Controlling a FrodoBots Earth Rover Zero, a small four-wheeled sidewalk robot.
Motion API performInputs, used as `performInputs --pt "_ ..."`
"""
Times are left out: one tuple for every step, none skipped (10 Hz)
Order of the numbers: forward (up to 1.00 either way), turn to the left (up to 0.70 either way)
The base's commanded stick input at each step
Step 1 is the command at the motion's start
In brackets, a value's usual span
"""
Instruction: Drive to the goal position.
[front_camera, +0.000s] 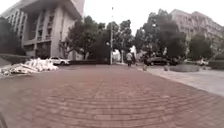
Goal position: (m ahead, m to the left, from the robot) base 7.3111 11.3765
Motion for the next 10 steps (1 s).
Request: performInputs --pt "0.7 0.0" --pt "0.7 0.0" --pt "0.7 0.0" --pt "0.7 0.0" --pt "0.7 0.0" --pt "0.7 0.0" --pt "0.7 0.0" --pt "0.7 0.0" --pt "0.7 0.0" --pt "0.7 0.0"
